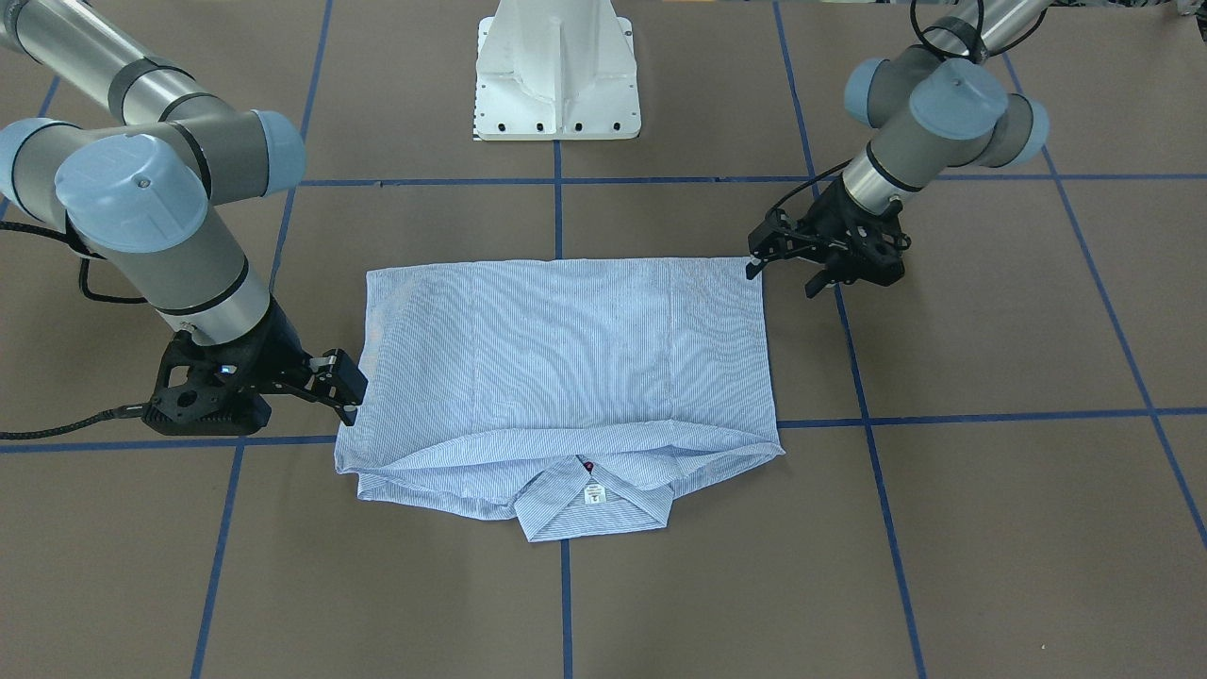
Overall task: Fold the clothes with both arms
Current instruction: 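Lower the left gripper to the folded shirt's side edge nearest it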
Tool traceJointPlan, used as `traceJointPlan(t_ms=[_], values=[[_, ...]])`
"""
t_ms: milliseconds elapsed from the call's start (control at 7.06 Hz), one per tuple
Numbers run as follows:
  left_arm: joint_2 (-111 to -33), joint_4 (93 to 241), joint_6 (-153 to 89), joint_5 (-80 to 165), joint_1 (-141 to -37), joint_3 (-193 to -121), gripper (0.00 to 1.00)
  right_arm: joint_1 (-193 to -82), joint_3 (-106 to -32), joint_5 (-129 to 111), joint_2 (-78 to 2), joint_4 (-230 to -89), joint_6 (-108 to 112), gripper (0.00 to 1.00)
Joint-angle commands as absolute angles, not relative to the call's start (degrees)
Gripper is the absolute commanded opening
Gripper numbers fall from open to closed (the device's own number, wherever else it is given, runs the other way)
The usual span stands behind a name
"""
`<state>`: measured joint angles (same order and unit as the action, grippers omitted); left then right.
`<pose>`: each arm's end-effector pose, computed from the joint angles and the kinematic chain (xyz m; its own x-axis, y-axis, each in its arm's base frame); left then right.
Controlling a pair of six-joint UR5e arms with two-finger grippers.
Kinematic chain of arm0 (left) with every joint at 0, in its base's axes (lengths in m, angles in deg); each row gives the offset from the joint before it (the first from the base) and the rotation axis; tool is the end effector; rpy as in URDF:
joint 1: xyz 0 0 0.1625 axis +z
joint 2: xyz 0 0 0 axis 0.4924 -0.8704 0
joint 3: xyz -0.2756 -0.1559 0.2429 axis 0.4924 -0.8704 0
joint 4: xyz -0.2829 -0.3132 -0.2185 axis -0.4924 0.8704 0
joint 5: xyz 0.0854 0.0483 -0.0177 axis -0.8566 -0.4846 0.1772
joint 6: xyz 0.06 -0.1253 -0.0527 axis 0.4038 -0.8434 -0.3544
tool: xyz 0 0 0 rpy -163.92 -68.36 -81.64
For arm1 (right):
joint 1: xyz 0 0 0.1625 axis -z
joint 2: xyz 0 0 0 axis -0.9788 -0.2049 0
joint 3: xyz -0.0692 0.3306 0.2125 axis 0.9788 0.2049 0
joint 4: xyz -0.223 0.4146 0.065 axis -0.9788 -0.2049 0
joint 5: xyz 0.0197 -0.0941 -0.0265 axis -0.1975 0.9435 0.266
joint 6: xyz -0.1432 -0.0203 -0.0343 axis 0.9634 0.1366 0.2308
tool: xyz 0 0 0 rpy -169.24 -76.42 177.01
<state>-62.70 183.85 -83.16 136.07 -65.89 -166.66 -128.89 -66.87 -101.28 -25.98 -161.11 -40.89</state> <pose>0.4912 -0.4498 0.3648 0.4243 0.1459 -0.8937 0.0671 0.9791 0.1918 -0.4268 -0.6325 0.2816 0.6510 0.0666 0.7561 -0.2102 0.9730 0.0953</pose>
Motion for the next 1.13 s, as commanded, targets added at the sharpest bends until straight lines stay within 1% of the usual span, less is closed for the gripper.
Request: traceJointPlan(t_ms=[0,709,992], values=[[-62.34,184.24,-84.6,134.05,-62.03,-166.85,1.0,-128.89,-67.06,-101.29,-26.01,-161.07,-40.97,1.0],[-62.34,184.24,-84.52,134.31,-60.79,-166.41,0.98,-128.89,-67.15,-101.11,-26.62,-160.99,-40.88,1.0],[-62.34,184.24,-84.43,134.22,-59.91,-166.05,0.93,-128.8,-67.15,-101.11,-26.8,-160.99,-40.88,1.0]])
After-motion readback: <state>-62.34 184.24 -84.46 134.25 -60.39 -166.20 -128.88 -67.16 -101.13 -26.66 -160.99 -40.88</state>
